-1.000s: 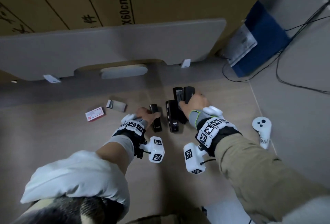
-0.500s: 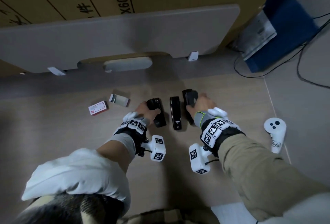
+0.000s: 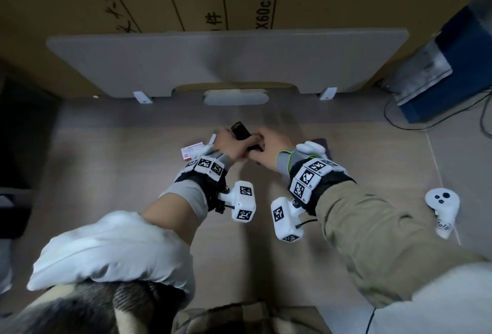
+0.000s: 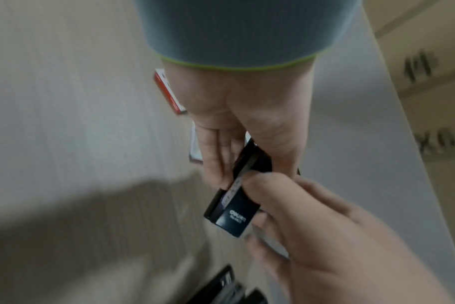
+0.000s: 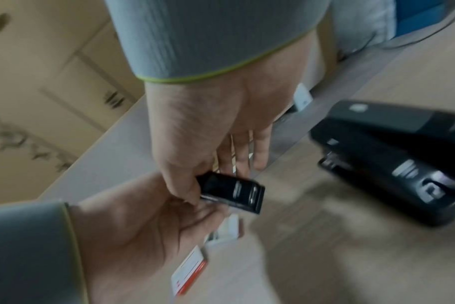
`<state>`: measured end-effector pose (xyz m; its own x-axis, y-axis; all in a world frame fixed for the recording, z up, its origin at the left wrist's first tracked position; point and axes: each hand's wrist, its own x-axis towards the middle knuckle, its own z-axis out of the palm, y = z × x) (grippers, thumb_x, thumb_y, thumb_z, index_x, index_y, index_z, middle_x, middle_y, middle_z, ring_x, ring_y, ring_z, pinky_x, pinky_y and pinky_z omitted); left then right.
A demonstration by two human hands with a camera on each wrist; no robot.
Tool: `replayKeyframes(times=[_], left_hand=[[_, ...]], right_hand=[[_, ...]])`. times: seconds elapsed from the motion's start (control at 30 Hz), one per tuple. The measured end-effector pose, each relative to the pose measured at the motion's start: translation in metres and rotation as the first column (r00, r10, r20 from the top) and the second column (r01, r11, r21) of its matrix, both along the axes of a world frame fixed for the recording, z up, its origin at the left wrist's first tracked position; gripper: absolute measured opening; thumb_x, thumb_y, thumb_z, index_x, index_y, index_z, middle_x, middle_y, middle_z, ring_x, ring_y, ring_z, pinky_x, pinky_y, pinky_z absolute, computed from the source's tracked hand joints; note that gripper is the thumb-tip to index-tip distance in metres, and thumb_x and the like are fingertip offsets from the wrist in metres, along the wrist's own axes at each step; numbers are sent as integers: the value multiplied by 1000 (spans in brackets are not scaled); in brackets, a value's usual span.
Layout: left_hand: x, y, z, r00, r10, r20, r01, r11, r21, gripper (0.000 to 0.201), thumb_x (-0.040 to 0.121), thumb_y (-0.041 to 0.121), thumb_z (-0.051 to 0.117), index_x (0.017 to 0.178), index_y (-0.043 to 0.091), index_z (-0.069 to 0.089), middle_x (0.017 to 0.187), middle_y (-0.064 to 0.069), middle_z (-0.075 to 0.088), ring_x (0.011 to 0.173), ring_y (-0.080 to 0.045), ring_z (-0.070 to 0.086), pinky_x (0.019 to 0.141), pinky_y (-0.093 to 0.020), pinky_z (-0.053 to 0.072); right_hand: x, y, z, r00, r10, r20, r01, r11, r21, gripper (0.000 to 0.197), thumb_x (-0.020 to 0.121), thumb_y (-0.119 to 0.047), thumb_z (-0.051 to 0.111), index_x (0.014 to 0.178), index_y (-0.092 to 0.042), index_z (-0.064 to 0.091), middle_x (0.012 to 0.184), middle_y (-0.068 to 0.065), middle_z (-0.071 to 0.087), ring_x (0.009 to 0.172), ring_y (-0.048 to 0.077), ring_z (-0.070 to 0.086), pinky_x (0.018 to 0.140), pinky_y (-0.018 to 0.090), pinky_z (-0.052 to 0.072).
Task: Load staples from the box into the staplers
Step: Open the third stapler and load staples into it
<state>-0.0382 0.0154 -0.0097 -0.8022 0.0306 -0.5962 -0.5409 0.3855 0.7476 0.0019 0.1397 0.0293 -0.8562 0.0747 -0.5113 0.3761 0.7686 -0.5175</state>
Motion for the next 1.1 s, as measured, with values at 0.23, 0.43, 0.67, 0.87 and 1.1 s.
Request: replayKeyframes(times=[0.23, 0.43, 0.67, 0.87, 1.1], left_hand=[[10, -104, 12, 972, 68, 225, -134, 947, 291, 39, 94, 43, 60, 126, 23, 53, 98, -15, 70, 67, -27, 69, 70, -40, 61], [19, -190, -19, 957, 134, 258, -195, 954, 229, 14, 105, 16, 38, 112, 15, 49, 78, -11, 60, 47, -19, 61, 48, -31, 56], [22, -263, -43, 861, 421, 285, -463, 880, 102, 17, 103, 6, 37, 109, 8, 53, 91, -17, 63, 35, -15, 61, 39, -28, 55], [18, -259, -38, 845, 504, 176, -522, 850, 70, 26, 103, 3, 40, 82, 11, 52, 82, -14, 58, 32, -13, 50, 34, -23, 48], [37, -225, -50, 785, 596, 172, -607, 795, 16, 29, 103, 3, 39, 81, 13, 56, 79, -13, 58, 28, -10, 48, 33, -23, 49]], right_hand=[[-13, -94, -9, 996, 81, -34, -77, 992, 101, 49, 85, -37, 66, 131, -24, 54, 121, 3, 66, 111, 28, 62, 74, 23, 36], [-19, -166, -24, 960, 251, 126, -268, 953, 141, 51, 87, -41, 67, 128, -15, 50, 121, 10, 63, 109, 30, 60, 75, 29, 41], [-31, -217, -5, 940, 325, 109, -340, 920, 193, 46, 89, -36, 63, 126, -14, 47, 113, 9, 64, 103, 32, 61, 69, 26, 32], [-34, -202, -8, 970, 233, 74, -242, 959, 147, 34, 73, -37, 72, 101, -25, 57, 99, -2, 68, 92, 27, 64, 75, 30, 48], [-3, -119, -24, 970, 174, 169, -188, 980, 68, 25, 82, -20, 75, 104, -15, 64, 110, 5, 67, 93, 25, 61, 75, 21, 40]])
